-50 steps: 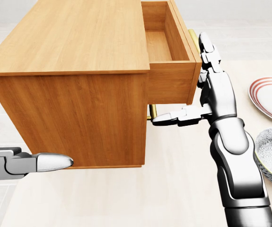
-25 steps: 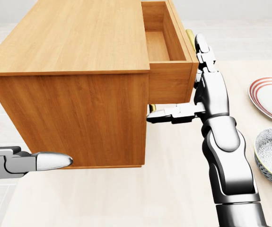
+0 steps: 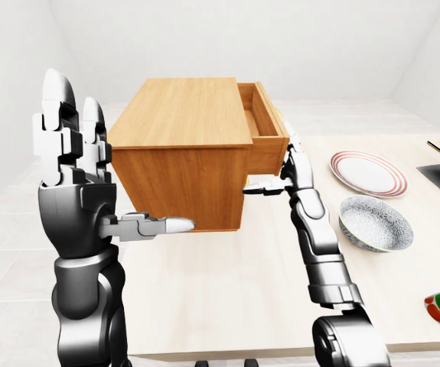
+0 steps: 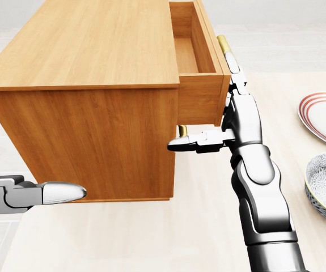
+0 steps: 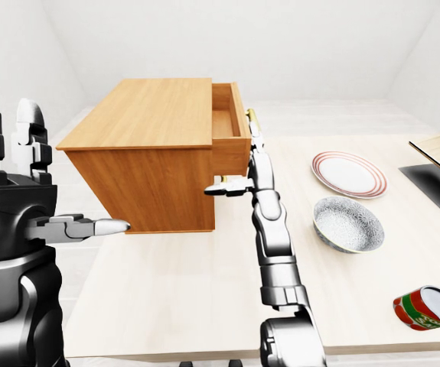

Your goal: Close the top drawer of the cabinet.

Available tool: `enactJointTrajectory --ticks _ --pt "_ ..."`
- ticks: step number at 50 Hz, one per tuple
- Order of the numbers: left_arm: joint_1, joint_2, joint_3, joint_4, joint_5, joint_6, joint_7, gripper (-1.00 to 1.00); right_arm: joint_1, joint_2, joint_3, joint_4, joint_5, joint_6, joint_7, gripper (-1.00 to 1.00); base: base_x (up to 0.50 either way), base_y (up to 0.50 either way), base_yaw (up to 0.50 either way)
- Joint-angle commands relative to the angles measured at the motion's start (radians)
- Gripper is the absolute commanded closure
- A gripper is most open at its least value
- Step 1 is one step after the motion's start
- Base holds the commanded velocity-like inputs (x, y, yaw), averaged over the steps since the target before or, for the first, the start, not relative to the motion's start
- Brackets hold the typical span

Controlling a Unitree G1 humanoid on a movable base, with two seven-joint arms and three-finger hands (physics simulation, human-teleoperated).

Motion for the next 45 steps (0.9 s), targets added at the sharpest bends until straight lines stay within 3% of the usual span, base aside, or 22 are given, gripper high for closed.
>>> enactJointTrajectory --ticks 1,24,30,45 --pt "-0.004 -0.003 0.005 0.004 -0.018 0.0 -0.002 -1.0 -0.027 0.046 0.151 0.083 0.007 -0.02 0.043 -1.0 0.0 0.0 0.0" --pt "-0.01 -0.001 0.002 0.015 -0.015 0.0 -0.004 -1.0 -0.11 0.067 0.159 0.198 0.003 -0.054 0.056 -1.0 0.0 0.0 0.0" --pt "-0.008 -0.002 0.003 0.009 -0.015 0.0 -0.003 -1.0 -0.086 0.085 0.173 0.214 -0.004 -0.084 0.055 -1.0 0.0 0.0 0.0" --pt "-0.008 -0.002 0.002 0.008 -0.014 0.0 -0.001 -1.0 -0.101 0.105 0.177 0.239 -0.005 -0.092 0.06 -1.0 0.0 0.0 0.0"
